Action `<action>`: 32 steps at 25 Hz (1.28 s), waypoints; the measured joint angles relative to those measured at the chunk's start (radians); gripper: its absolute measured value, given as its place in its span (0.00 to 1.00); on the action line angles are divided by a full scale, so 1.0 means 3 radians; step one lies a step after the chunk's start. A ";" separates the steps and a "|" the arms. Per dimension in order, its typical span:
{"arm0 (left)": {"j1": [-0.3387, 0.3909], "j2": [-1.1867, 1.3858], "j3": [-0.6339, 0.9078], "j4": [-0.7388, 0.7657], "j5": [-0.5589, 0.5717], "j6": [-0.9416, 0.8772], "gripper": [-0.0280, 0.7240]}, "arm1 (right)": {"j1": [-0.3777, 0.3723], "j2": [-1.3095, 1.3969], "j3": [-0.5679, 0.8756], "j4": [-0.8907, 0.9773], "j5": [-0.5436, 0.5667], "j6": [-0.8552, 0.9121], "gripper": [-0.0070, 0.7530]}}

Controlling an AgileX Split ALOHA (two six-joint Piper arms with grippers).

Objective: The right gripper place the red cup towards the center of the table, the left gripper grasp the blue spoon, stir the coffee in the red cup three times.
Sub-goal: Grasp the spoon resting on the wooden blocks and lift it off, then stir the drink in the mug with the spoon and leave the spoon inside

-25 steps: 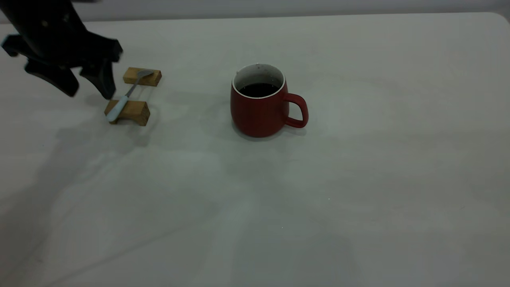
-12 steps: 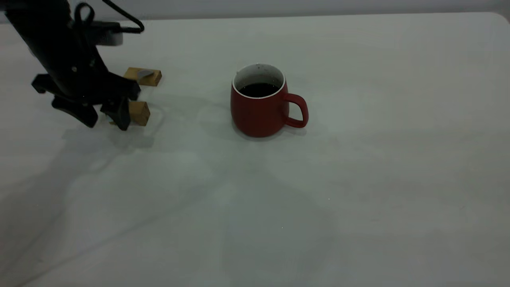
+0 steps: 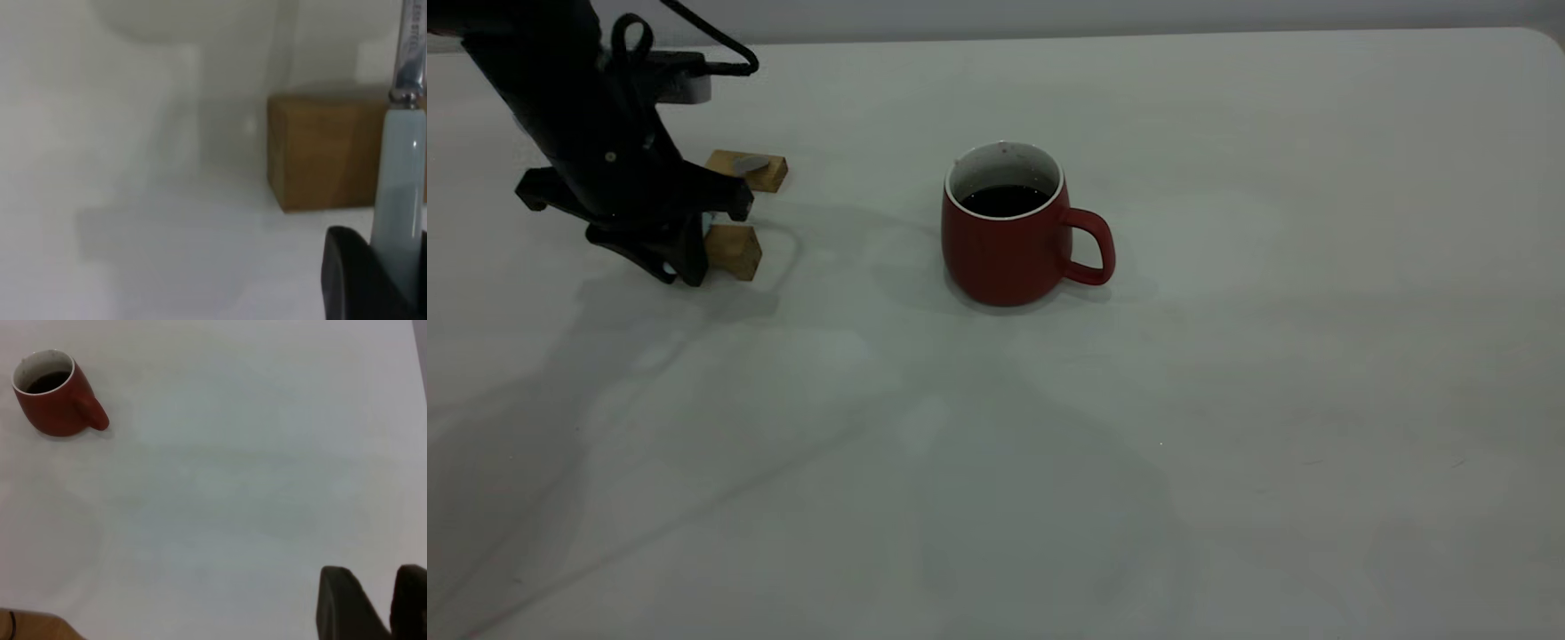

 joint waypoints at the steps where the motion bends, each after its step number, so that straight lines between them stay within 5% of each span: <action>1: 0.0000 -0.0049 -0.0037 -0.0089 0.0139 0.0000 0.26 | 0.0000 0.0000 0.0000 0.0000 0.0000 0.0000 0.28; 7: -0.0061 -0.0674 -0.0411 -0.1332 0.1149 -0.0342 0.26 | 0.0000 0.0000 0.0000 0.0000 0.0000 0.0000 0.29; 13: -0.0067 -0.0926 -0.0489 -0.2870 0.1963 -0.1538 0.26 | 0.0000 0.0000 0.0000 0.0000 0.0000 0.0000 0.30; 22: -0.0138 -0.0561 -0.0489 -0.4278 0.2429 -0.2982 0.26 | 0.0000 0.0000 0.0000 0.0000 0.0000 0.0000 0.31; 32: -0.0145 0.0012 -0.0489 -0.5009 0.2339 -0.2366 0.26 | 0.0000 0.0000 0.0000 0.0000 0.0000 0.0000 0.32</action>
